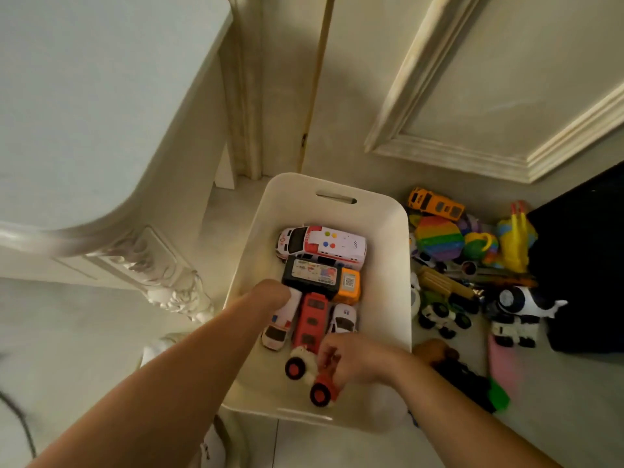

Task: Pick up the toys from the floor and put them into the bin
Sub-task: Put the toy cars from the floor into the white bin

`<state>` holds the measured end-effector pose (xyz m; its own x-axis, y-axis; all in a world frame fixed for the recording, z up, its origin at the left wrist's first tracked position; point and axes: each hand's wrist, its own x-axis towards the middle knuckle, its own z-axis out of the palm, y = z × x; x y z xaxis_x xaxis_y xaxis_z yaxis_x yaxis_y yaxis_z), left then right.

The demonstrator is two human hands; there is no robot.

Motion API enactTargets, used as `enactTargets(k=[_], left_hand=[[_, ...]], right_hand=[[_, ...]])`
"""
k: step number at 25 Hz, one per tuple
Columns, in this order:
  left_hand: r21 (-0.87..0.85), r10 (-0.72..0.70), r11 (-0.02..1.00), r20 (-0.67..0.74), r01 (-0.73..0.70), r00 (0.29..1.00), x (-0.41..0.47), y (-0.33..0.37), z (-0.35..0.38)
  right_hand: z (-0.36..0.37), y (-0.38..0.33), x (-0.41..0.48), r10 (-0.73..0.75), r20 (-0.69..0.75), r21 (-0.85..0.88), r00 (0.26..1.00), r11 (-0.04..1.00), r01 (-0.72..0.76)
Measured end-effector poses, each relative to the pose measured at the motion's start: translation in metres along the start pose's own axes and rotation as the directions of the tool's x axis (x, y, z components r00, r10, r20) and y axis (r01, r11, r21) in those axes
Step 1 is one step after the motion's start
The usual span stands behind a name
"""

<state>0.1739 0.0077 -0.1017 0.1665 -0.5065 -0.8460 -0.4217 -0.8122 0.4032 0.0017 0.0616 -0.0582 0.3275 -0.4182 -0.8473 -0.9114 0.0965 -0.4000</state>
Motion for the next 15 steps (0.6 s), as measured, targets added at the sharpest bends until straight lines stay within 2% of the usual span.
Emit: enactTargets(k=[2, 5, 8, 13, 15], left_hand=[[-0.017, 0.012, 1.000, 0.023, -0.012, 1.000, -0.013, 0.006, -0.010], [-0.028, -0.067, 0.997, 0.072, 0.069, 0.995, -0.029, -0.004, -0.007], [0.005, -0.145, 0.989, 0.213, 0.147, 0.966, -0.038, -0.022, 0.007], [0.150, -0.127, 0.986, 0.390, 0.073, 0.912, -0.045, -0.038, 0.044], [0.198, -0.109, 0.980, 0.411, 0.028, 0.905, -0.043, -0.045, 0.057]], right_hand=[[0.006, -0.008, 0.008, -0.016, 0.000, -0.123, 1.000, 0.992, 0.016], [0.018, -0.009, 0.014, -0.068, -0.034, -0.390, 0.997, 0.920, 0.050], [0.032, -0.001, 0.014, -0.079, -0.108, -0.570, 0.991, 0.822, 0.003], [0.039, 0.000, 0.022, 0.007, -0.222, -0.652, 0.975, 0.742, -0.154], [0.037, 0.004, 0.024, 0.062, -0.228, -0.651, 0.972, 0.732, -0.200]])
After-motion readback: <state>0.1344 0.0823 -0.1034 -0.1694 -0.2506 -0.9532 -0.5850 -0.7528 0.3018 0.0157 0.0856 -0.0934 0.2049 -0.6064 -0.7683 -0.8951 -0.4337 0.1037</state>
